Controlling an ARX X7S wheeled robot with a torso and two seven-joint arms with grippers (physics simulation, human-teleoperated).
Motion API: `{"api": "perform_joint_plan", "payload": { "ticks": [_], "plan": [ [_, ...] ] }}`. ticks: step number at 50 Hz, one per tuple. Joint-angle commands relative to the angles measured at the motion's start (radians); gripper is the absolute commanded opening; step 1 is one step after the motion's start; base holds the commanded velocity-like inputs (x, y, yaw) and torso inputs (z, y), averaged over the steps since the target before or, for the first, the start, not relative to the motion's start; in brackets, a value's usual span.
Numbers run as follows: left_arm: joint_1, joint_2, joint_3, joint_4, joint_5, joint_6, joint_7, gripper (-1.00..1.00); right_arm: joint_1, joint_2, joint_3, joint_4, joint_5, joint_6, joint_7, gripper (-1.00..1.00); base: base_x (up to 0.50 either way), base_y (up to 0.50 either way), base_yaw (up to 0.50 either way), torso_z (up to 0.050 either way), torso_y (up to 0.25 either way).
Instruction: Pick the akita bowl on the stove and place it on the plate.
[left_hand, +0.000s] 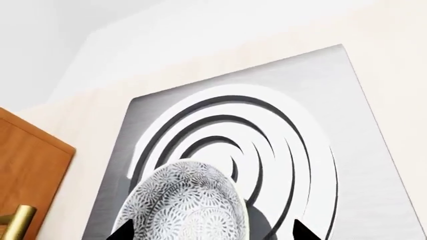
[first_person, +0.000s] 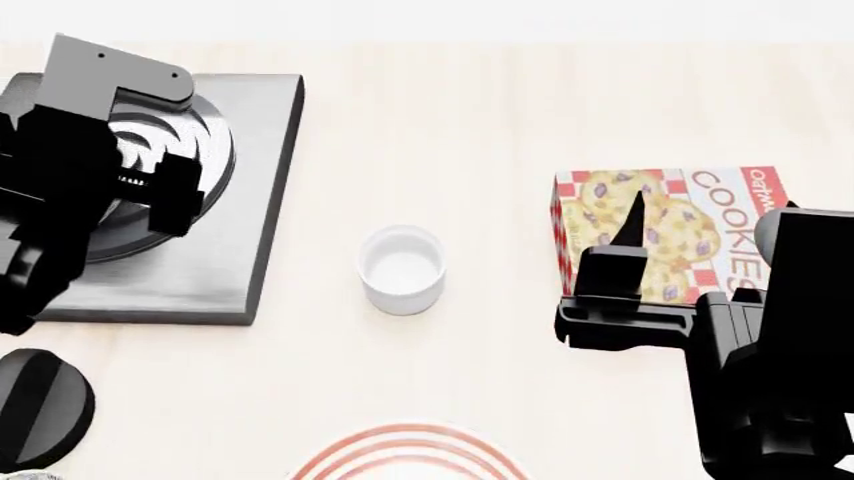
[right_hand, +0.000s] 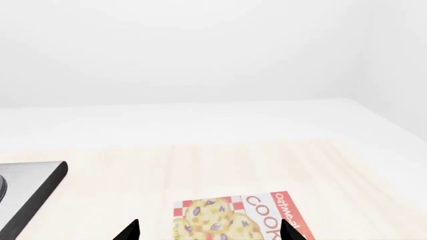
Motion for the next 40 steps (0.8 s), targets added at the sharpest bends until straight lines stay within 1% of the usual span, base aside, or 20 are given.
{"api": "perform_joint_plan", "payload": {
  "ticks": [1,12,13,24,40],
  "plan": [
    [0.010,-0.005,0.006,-0.017,0.001,0.000,-0.003,1.00,0.003,0.001,0.001,-0.004,0.008,0.007,0.007,1.00,0.00,0.00,0.00,0.000,0.000],
    [0.013,-0.010,0.007,-0.035,-0.001,0.007,-0.001,1.00,0.001,0.003,0.002,-0.004,0.015,0.006,0.011,1.00,0.00,0.00,0.00,0.000,0.000],
    [0.021,-0.016,0.007,-0.015,-0.003,-0.006,-0.003,1.00,0.001,0.003,0.002,-0.005,0.016,0.007,0.012,1.00,0.00,0.00,0.00,0.000,0.000],
    [0.009,-0.010,0.020,-0.079,0.007,0.034,0.005,1.00,-0.004,0.006,0.000,0.005,0.019,-0.007,0.015,1.00,0.00,0.00,0.00,0.000,0.000],
    [0.027,-0.020,0.031,-0.061,0.005,0.020,0.009,1.00,-0.005,0.009,0.001,0.004,0.029,-0.008,0.021,1.00,0.00,0.00,0.00,0.000,0.000]
  ]
}}
